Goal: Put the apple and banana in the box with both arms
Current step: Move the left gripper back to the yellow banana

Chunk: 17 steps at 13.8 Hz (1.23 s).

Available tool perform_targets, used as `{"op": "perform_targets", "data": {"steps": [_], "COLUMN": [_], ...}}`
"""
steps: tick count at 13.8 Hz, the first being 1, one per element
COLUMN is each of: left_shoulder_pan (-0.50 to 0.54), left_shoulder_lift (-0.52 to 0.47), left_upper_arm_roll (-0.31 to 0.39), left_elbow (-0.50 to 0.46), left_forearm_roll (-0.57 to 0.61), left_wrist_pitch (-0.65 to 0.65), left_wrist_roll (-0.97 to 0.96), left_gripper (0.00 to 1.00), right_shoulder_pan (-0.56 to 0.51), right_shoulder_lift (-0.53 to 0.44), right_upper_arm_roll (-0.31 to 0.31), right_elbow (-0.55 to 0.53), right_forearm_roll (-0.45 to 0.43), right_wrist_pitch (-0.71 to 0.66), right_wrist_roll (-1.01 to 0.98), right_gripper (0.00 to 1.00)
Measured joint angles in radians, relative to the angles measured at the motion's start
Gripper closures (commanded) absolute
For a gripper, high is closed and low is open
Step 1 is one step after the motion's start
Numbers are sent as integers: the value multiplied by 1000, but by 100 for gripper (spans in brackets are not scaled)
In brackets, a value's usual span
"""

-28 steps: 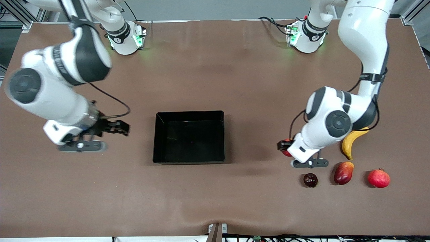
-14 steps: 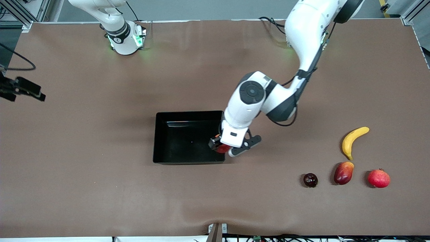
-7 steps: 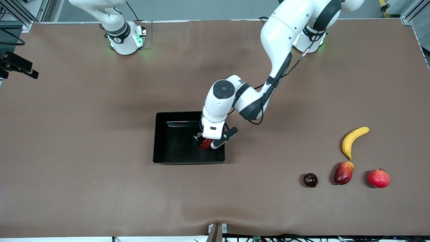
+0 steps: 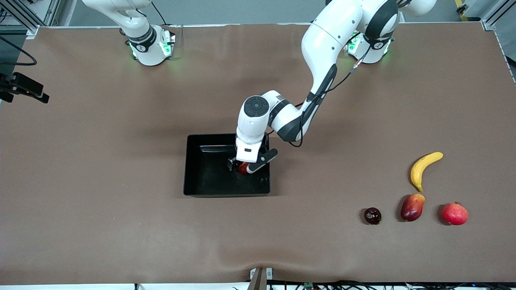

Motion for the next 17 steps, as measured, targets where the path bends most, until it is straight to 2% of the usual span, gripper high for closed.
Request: {"op": "perform_targets", "data": {"steps": [3, 5, 7, 11, 14, 17], "left_shoulder_pan": [1, 8, 51, 225, 358, 469], "left_shoulder_lift": [-10, -51, -150, -378, -474, -558], "left_upper_arm_roll": [20, 45, 67, 73, 74, 74], "left_elbow": [23, 43, 66, 58, -7, -152], "left_forearm_roll": [0, 0, 0, -8, -10, -11], "left_wrist_pitch": [-16, -96, -232, -578, -689, -697], "left_wrist_roll": [0, -2, 51, 378, 635, 879], "left_gripper": [0, 0, 0, 0, 0, 0], "right_shoulder_pan": [1, 4, 6, 5, 6, 6], "right_shoulder_lift": [-2, -2, -2, -2, -2, -2], "right_upper_arm_roll": [10, 13, 13, 11, 12, 13], "right_elbow": [0, 0, 1, 1, 1, 1], "right_forearm_roll": [0, -1, -2, -7, -7, -7], "right_wrist_pitch": [9, 13, 23, 36, 36, 36], "right_wrist_roll": [0, 0, 0, 0, 0, 0], "right_gripper": [0, 0, 0, 0, 0, 0]}}
